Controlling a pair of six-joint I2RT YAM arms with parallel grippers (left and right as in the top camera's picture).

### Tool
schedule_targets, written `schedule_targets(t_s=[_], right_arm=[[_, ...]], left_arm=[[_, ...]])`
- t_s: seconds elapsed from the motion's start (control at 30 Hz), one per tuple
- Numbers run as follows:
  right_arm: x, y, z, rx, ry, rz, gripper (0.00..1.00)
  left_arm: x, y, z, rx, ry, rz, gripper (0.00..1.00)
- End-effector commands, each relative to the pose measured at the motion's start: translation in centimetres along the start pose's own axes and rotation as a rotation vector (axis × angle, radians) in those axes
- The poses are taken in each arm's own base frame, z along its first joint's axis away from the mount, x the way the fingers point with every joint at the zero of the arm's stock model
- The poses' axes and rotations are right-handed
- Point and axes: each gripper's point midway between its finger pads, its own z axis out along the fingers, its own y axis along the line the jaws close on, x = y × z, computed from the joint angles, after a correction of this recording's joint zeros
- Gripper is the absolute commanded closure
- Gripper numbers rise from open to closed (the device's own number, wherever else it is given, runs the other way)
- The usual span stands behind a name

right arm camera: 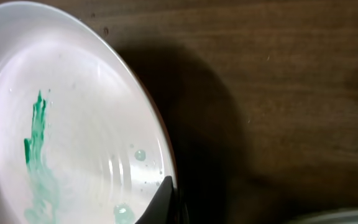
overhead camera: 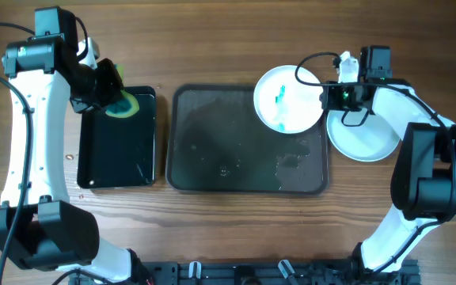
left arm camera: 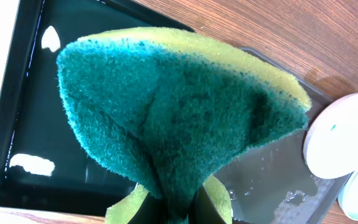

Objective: Clean dirty plates on tray and stack at the side
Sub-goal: 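Grasp the last plate with the right gripper and pull it to tray center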

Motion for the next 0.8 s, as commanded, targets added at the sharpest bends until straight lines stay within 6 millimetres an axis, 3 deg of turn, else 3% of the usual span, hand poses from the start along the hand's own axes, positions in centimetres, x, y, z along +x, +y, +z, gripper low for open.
schedule_targets(t_s=[0.0,0.13,0.3,0.43,0.57,0.7,0.77], right_arm=[[-1.1,3.5,-2.6,-0.064,-0.032,0.001,0.96],[0.7,8.4,-4.4,-0.1,0.019,-0.07,0.96],[5.7,12.6,-3.5,-0.114,0.188,-0.102,0.96],[7.8,13.4,-2.2,-0.065,0.247,-0.12,0.96],[8.1,13.5,-0.4,-0.063,0.256,-0.139,0.96],[8.4,13.2,1.3,-0.068,0.273,-0.131,0.7],[8.7,13.2,1.5,-0.073,0.287,-0.094,0.62]], left_arm=[[-0.3,0.1,0.0,-0.006,-0.013,0.003,0.96],[-0.1,-0.2,0.1,-0.004,-0.01,0.013,0.96],[0.4,-1.3,0.3,-0.018,-0.007,0.056,0.96],[0.9,-2.2,0.6,-0.035,-0.006,0.095,0.96],[1.3,-3.5,0.8,-0.03,-0.008,0.132,0.96],[1.4,-4.9,1.8,-0.019,-0.007,0.171,0.96],[1.6,-5.3,2.4,-0.019,0.006,0.183,0.96]])
